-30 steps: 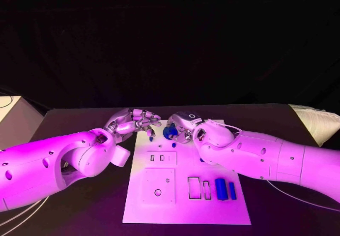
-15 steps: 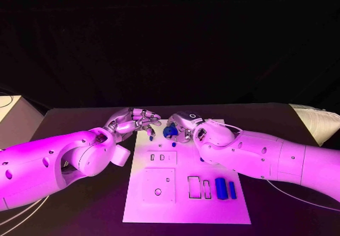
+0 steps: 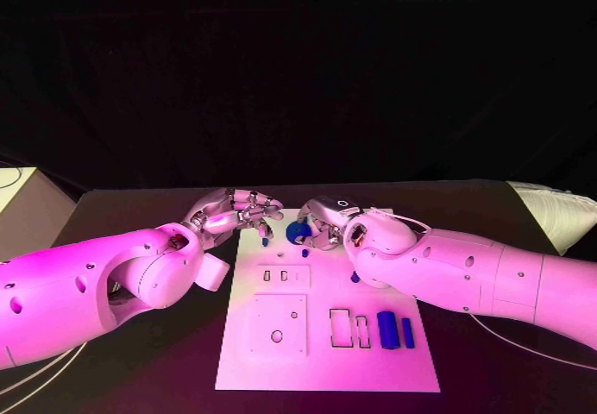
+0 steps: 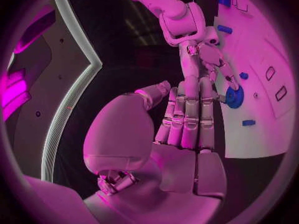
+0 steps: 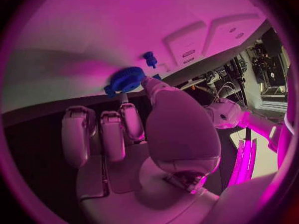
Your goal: Assemble the parts on the task board
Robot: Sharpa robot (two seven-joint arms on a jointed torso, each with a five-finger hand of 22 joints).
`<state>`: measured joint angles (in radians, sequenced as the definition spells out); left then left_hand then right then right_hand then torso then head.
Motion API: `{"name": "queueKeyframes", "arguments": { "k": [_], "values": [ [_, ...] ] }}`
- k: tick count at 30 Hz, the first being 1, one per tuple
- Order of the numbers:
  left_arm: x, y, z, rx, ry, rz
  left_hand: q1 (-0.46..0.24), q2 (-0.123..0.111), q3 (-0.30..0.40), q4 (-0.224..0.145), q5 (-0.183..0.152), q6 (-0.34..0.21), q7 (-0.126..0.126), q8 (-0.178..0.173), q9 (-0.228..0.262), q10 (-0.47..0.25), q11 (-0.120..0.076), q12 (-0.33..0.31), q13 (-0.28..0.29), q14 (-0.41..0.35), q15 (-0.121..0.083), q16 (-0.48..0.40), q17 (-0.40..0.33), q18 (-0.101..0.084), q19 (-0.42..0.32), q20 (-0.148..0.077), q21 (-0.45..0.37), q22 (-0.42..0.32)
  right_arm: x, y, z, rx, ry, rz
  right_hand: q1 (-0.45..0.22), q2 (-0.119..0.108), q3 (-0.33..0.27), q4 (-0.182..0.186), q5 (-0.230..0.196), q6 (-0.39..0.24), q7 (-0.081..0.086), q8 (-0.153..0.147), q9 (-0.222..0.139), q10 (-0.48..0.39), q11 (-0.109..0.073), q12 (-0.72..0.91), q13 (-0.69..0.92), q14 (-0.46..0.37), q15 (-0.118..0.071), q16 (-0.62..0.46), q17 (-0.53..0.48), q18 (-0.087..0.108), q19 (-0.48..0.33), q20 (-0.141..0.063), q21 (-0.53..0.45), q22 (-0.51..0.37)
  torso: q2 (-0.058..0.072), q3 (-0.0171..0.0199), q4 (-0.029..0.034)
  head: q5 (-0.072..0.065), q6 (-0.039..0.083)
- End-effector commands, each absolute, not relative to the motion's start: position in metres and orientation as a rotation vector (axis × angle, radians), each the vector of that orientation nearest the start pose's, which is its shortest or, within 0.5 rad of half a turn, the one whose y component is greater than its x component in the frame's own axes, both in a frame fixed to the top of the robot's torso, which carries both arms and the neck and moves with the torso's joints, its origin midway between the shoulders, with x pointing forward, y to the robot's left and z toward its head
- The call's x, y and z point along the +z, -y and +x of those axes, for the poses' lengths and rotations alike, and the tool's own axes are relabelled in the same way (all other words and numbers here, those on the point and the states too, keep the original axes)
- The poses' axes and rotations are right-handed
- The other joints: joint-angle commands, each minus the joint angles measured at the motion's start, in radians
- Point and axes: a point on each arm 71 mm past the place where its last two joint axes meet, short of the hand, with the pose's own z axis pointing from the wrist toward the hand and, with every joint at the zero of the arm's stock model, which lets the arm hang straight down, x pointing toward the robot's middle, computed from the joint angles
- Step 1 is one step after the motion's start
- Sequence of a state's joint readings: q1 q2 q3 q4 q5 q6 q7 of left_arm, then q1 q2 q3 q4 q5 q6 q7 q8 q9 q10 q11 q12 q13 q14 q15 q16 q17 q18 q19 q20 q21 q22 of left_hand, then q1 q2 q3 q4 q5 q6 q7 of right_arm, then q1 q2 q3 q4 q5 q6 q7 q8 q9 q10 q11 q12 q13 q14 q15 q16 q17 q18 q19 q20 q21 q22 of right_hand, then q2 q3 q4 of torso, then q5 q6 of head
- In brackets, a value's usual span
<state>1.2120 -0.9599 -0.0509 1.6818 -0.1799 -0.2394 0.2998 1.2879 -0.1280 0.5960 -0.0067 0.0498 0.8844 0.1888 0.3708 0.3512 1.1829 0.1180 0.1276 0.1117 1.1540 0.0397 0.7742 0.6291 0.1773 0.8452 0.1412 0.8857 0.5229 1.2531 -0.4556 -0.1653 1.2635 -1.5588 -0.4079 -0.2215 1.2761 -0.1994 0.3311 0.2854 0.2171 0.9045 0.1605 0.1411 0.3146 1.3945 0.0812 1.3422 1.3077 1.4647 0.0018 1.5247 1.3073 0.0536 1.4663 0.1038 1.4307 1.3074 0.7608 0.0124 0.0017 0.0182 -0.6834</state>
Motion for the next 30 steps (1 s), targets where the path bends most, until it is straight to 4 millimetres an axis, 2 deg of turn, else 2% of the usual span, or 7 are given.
{"name": "queueKeyframes", "arguments": {
  "k": [1, 3, 7, 19, 25, 30],
  "values": [
    [-0.166, -0.208, 0.455, -1.586, -1.602, -0.906, -0.009, -0.004, 0.004, 0.002, 0.001, -0.006, -0.001, -0.005, 0.0, -0.006, -0.003, 0.0, 0.001, -0.006, 0.004, 0.0, 0.001, 0.006, 0.001, 0.007, -0.004, -0.001, -0.211, 0.078, 0.512, 0.59, -1.679, -0.295, -0.008, 0.003, 0.0, 0.004, 0.004, 0.008, 0.001, 0.003, 0.001, 0.004, -0.004, 0.005, 0.062, 0.083, 0.002, -0.001, 0.173, -0.014, 0.016, 0.006, 0.002, 0.15, 0.0, 0.0003, 0.0013, -0.002, -0.001],
    [-0.166, -0.208, 0.455, -1.587, -1.603, -0.905, -0.009, -0.004, 0.005, 0.001, 0.001, -0.005, -0.001, -0.005, 0.0, -0.006, -0.003, 0.001, 0.001, -0.006, 0.004, 0.0, 0.001, 0.006, 0.001, 0.007, -0.005, -0.002, -0.211, 0.08, 0.513, 0.589, -1.68, -0.281, -0.01, 0.005, 0.001, 0.003, 0.007, 0.009, 0.001, 0.003, 0.0, 0.004, -0.004, 0.005, 0.063, 0.083, 0.002, -0.001, 0.174, -0.014, 0.016, 0.006, 0.001, 0.15, 0.0, 0.0003, 0.0013, -0.001, -0.001],
    [-0.166, -0.208, 0.455, -1.587, -1.603, -0.905, -0.009, -0.004, 0.005, 0.001, 0.001, -0.005, -0.001, -0.005, 0.0, -0.006, -0.003, 0.001, 0.001, -0.006, 0.004, 0.0, 0.001, 0.006, 0.001, 0.007, -0.005, -0.002, -0.209, 0.083, 0.513, 0.596, -1.657, -0.254, -0.016, 0.006, 0.008, -0.002, 0.048, 0.012, 0.0, 0.004, -0.002, 0.007, -0.006, 0.009, 0.067, 0.083, 0.0, -0.001, 0.173, -0.014, 0.018, 0.004, 0.003, 0.153, -0.001, 0.0005, 0.0008, -0.003, 0.001],
    [-0.166, -0.21, 0.455, -1.583, -1.601, -0.907, -0.009, -0.004, 0.005, 0.001, 0.001, -0.005, -0.001, -0.005, 0.0, -0.006, -0.003, 0.001, 0.001, -0.006, 0.004, 0.0, 0.001, 0.006, 0.001, 0.007, -0.005, -0.002, -0.193, 0.096, 0.498, 0.704, -1.517, -0.19, -0.013, 0.0, 0.013, -0.007, 0.068, 0.015, -0.001, 0.005, -0.004, 0.009, -0.007, 0.011, 0.069, 0.084, -0.001, 0.001, 0.177, -0.016, 0.022, 0.003, 0.009, 0.158, -0.004, 0.0009, -0.0031, -0.004, 0.006],
    [-0.166, -0.21, 0.455, -1.583, -1.601, -0.907, -0.008, -0.005, 0.005, 0.001, 0.001, -0.005, -0.001, -0.005, 0.0, -0.006, -0.003, 0.001, 0.002, -0.006, 0.004, 0.0, 0.002, 0.006, 0.002, 0.007, -0.005, -0.002, -0.184, 0.116, 0.486, 0.809, -1.519, -0.108, 0.012, -0.006, 0.029, -0.024, 0.061, 0.012, 0.001, 0.002, -0.007, 0.002, -0.005, 0.005, 0.065, 0.083, 0.0, -0.002, 0.172, -0.013, 0.013, 0.003, -0.005, 0.148, -0.006, 0.0019, -0.0037, -0.006, 0.004],
    [-0.167, -0.212, 0.457, -1.579, -1.597, -0.908, -0.007, -0.006, 0.006, 0.0, 0.001, -0.005, -0.001, -0.005, 0.0, -0.007, -0.003, 0.001, 0.002, -0.006, 0.004, 0.0, 0.002, 0.006, 0.002, 0.007, -0.005, -0.002, -0.175, 0.144, 0.482, 0.881, -1.54, 0.005, 0.034, -0.011, 0.043, -0.042, 0.041, 0.012, 0.003, 0.002, -0.01, -0.005, -0.004, -0.003, 0.059, 0.082, 0.002, -0.002, 0.172, -0.01, 0.007, 0.005, -0.015, 0.142, -0.01, 0.004, -0.0079, -0.004, 0.009]
  ]
}}
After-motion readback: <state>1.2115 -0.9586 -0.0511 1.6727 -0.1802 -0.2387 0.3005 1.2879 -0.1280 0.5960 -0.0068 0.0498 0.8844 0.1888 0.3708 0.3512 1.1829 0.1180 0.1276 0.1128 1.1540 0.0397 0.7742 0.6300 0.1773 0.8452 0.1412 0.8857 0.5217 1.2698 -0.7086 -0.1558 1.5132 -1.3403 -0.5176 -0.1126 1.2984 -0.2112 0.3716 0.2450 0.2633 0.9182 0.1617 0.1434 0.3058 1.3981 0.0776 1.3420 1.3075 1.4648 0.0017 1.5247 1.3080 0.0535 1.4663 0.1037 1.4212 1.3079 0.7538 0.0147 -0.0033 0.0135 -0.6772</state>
